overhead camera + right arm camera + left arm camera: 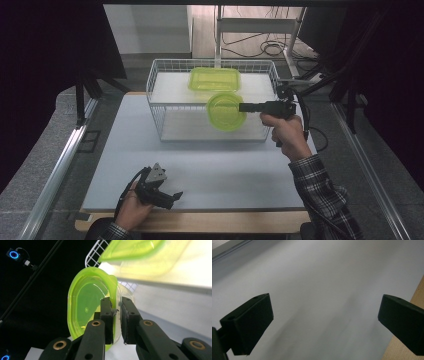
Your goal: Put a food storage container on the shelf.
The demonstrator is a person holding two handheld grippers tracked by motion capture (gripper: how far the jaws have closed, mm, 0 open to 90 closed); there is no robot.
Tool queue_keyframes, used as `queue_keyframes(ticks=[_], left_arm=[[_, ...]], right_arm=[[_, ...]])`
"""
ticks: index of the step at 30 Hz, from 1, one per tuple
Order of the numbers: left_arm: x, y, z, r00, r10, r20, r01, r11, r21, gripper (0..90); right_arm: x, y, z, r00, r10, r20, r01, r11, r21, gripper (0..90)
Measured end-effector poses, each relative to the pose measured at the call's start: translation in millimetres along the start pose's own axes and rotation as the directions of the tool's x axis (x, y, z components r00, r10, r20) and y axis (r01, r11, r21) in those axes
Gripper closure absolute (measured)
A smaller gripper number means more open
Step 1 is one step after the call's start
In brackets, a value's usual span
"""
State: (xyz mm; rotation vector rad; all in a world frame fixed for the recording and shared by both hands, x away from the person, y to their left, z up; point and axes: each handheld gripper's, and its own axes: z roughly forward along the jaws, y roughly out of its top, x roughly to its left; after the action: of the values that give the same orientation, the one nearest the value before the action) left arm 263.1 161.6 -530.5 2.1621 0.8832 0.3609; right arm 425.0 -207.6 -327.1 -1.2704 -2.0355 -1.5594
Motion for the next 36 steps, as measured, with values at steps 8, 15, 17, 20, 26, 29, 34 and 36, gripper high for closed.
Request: queue_keyframes(ticks=[8,15,17,20,26,29,34,36], left_arm=[[0.5,-0.2,-0.6,1.0000,-0.006,0.000,0.006,1.0000,-0.006,0.0],[1.1,-0.5,-1.7,0.9999,-0.014,-0.001,0.014,0.9998,-0.016,0.0],[0.9,-0.5,-1.5,0.9999,-0.013,0.000,0.013,0.9998,-0.016,0.0],[0.7,-0.5,-1.4,0.9999,-0.011,0.000,0.011,0.9999,-0.014,0.0],[1.0,-0.8,-1.2,1.0000,-0.007,-0.001,0.007,0.9999,-0.012,0.0],[0.7,-0.9,-0.8,1.0000,-0.004,0.001,0.004,0.9999,-0.010,0.0],[0.7,-1.1,-0.6,1.0000,-0.002,0.003,0.002,1.0000,-0.008,0.0],[0.8,-1.3,-0.5,1.0000,-0.001,0.004,0.001,1.0000,-0.007,0.0]], right_arm=[[16.2,28.0,0.6,0.9993,-0.033,0.019,0.034,0.999,-0.031,81.0],[26.9,56.1,4.5,0.9961,-0.063,0.061,0.067,0.995,-0.067,80.9],[29.1,62.7,6.5,0.9948,-0.069,0.075,0.075,0.995,-0.072,80.9],[32.0,72.3,11.0,0.9926,-0.077,0.094,0.084,0.993,-0.078,80.9],[35.5,89.3,22.3,0.9856,-0.094,0.140,0.107,0.991,-0.084,80.9],[34.9,96.4,27.8,0.9822,-0.095,0.162,0.109,0.991,-0.081,80.8],[30.7,105.3,37.0,0.9797,-0.086,0.181,0.100,0.993,-0.070,80.8],[27.2,107.4,40.3,0.9797,-0.077,0.185,0.090,0.994,-0.065,80.8]])
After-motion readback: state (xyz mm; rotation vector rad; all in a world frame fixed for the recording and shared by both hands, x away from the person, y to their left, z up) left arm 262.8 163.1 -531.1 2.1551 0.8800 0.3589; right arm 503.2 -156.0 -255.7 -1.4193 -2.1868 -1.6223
